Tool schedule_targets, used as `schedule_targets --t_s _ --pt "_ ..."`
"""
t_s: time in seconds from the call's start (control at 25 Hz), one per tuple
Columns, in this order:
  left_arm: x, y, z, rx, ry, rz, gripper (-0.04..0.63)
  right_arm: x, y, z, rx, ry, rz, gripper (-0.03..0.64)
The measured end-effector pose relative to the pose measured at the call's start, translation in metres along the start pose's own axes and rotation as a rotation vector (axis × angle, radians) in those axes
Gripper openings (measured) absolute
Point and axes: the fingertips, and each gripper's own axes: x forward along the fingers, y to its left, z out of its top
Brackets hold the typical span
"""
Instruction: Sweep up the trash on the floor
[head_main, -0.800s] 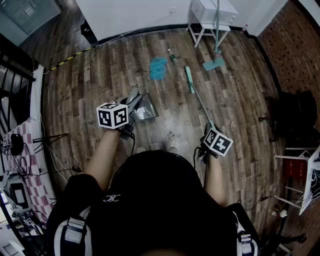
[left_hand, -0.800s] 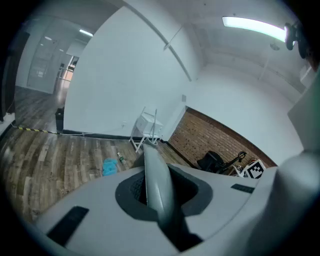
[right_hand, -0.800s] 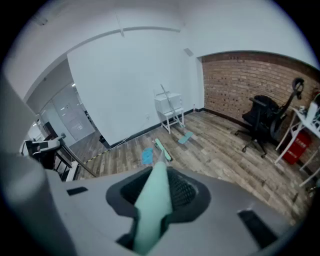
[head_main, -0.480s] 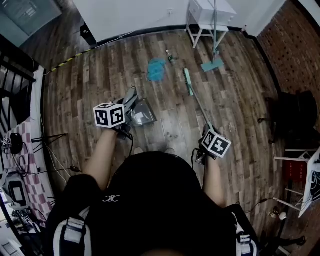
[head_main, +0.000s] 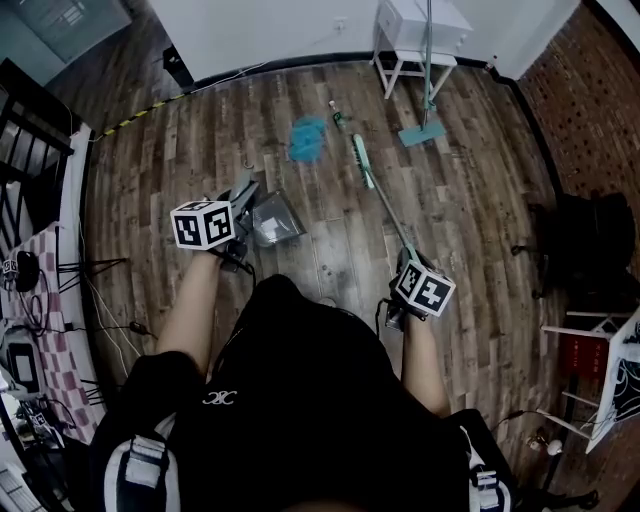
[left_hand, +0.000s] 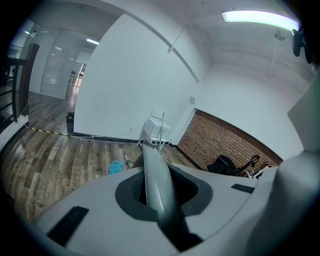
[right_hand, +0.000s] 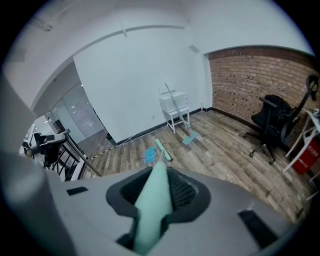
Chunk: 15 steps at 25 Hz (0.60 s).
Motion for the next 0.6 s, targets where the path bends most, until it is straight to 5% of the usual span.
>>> schedule_targets --t_s 0.6 --pt "0.055 0.038 0.044 0.02 -0.024 -0.005 0.041 0.06 0.019 0.047 -0.013 0.02 0.019 0.101"
